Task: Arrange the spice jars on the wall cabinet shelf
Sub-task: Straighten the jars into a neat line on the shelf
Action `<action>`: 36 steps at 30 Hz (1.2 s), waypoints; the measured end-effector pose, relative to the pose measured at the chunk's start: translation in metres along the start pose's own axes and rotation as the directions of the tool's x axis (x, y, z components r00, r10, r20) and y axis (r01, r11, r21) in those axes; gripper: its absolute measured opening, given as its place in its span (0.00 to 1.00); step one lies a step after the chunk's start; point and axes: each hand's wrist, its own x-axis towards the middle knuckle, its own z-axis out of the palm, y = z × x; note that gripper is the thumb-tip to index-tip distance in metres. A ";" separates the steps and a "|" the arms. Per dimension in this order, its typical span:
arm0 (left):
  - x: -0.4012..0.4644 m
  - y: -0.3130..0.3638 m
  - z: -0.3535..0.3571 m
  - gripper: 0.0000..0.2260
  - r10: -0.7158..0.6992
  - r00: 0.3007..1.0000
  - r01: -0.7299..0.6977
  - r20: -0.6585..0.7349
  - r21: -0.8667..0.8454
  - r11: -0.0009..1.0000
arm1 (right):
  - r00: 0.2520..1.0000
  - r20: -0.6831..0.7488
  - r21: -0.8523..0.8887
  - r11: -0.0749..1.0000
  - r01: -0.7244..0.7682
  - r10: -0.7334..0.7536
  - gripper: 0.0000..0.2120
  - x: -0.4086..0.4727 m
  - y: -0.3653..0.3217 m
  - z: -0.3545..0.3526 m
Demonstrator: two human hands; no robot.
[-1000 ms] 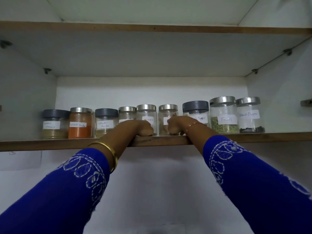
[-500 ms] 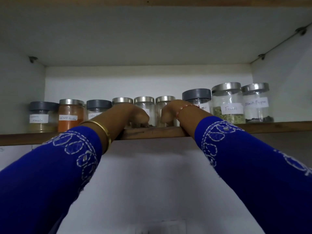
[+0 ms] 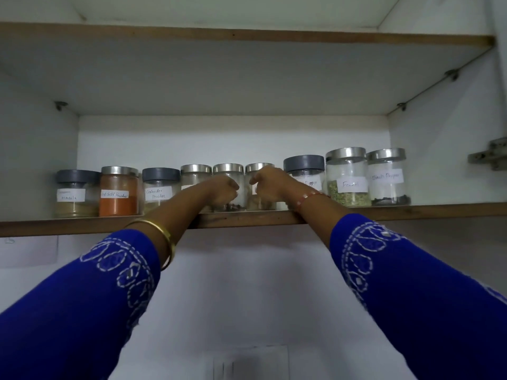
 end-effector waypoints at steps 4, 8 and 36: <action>-0.005 0.011 0.002 0.17 0.080 0.995 -0.083 -0.064 -0.054 0.995 | 0.992 -0.122 0.197 0.980 0.020 0.005 0.15 -0.024 0.014 -0.015; -0.010 0.037 0.009 0.16 0.167 0.980 -0.178 -0.106 -0.108 0.978 | 0.946 -0.313 0.297 0.955 0.009 0.088 0.10 -0.048 0.040 -0.030; -0.009 0.111 0.039 0.16 0.254 0.961 -0.266 -0.110 -0.116 0.957 | 0.670 -0.474 0.499 0.801 -0.330 0.571 0.15 -0.071 0.119 -0.033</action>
